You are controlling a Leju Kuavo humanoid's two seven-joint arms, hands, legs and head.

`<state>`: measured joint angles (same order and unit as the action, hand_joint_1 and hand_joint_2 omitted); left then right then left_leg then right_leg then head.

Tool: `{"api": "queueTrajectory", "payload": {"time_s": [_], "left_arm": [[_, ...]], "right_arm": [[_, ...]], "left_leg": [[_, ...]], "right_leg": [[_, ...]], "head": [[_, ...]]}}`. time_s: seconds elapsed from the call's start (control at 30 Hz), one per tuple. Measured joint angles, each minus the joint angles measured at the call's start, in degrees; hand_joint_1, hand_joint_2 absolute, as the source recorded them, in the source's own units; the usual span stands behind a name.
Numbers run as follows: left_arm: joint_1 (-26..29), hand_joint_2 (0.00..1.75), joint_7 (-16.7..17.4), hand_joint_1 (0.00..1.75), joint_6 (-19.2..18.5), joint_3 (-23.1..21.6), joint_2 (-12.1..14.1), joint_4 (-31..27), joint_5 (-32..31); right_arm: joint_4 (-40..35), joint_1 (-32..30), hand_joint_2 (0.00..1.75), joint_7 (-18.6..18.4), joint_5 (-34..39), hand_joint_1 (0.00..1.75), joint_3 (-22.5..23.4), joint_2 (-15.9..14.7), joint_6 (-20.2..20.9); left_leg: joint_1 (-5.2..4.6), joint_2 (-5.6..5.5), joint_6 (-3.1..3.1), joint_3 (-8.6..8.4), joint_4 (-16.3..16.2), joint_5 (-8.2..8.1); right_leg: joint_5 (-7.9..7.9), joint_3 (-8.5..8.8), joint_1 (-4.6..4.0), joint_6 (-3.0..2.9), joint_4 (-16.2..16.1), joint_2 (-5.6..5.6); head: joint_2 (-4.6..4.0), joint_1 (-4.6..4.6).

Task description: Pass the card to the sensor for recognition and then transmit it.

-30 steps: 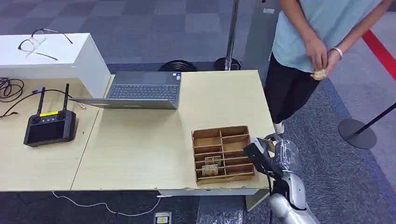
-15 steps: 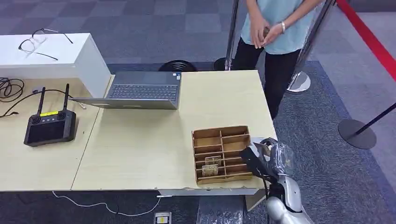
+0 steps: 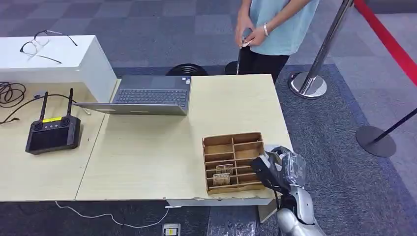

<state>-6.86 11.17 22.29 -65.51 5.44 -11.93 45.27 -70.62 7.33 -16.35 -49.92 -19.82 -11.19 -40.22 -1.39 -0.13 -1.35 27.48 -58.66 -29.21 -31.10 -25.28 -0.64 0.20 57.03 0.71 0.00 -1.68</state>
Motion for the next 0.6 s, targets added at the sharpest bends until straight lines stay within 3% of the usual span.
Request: {"api": "queueTrajectory", "payload": {"time_s": [0.6], "left_arm": [[0.0,1.75,0.0,0.0,-0.2,0.0,0.0,0.0,-1.1]], "right_arm": [[-0.1,1.2,1.75,-2.4,-1.1,1.75,-0.3,-0.7,-0.1]], "left_leg": [[0.0,0.01,0.0,-0.01,0.0,0.09]], "right_leg": [[0.13,0.02,0.01,0.07,0.0,0.0]], "head": [[0.0,0.0]]}}
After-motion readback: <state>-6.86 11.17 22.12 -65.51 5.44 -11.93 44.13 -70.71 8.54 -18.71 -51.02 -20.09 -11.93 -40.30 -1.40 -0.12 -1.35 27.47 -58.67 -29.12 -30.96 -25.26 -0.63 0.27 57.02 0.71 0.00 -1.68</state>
